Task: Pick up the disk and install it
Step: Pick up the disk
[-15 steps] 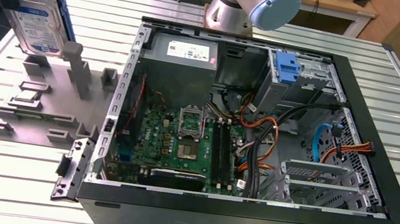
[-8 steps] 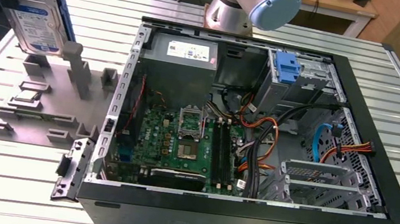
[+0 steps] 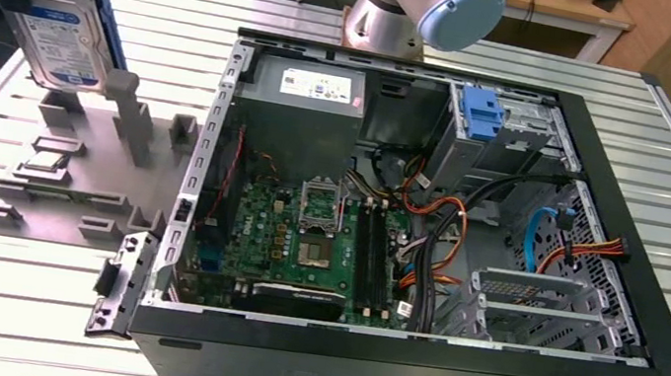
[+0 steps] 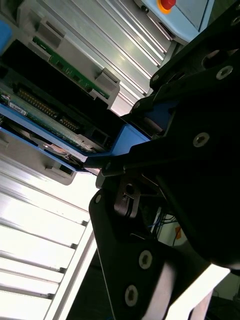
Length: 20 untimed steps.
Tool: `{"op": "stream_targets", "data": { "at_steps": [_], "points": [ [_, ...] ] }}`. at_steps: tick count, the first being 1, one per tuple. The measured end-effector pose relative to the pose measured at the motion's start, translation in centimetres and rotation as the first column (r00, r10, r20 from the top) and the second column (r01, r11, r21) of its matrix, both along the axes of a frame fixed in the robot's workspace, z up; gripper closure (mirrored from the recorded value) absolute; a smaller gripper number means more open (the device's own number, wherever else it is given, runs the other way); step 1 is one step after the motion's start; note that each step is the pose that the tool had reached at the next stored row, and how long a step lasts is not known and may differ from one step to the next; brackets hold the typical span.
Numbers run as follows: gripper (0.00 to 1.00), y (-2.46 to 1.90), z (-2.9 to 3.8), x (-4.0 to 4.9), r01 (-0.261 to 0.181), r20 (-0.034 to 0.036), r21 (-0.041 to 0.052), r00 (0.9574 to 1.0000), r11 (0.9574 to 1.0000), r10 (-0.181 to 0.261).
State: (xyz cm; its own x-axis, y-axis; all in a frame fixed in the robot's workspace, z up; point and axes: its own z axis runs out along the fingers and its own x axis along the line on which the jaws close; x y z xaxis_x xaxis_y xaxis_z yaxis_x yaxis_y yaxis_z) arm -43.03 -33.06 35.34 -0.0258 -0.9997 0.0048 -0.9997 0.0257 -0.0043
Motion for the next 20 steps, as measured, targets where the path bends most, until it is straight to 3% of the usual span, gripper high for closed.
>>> {"op": "stream_targets", "data": {
  "at_steps": [20],
  "points": [
    [0.64, 0.00, 0.61, 0.00, 0.000, -0.0001, 0.0000, 1.0000, 1.0000, 0.000]
  ]
}}
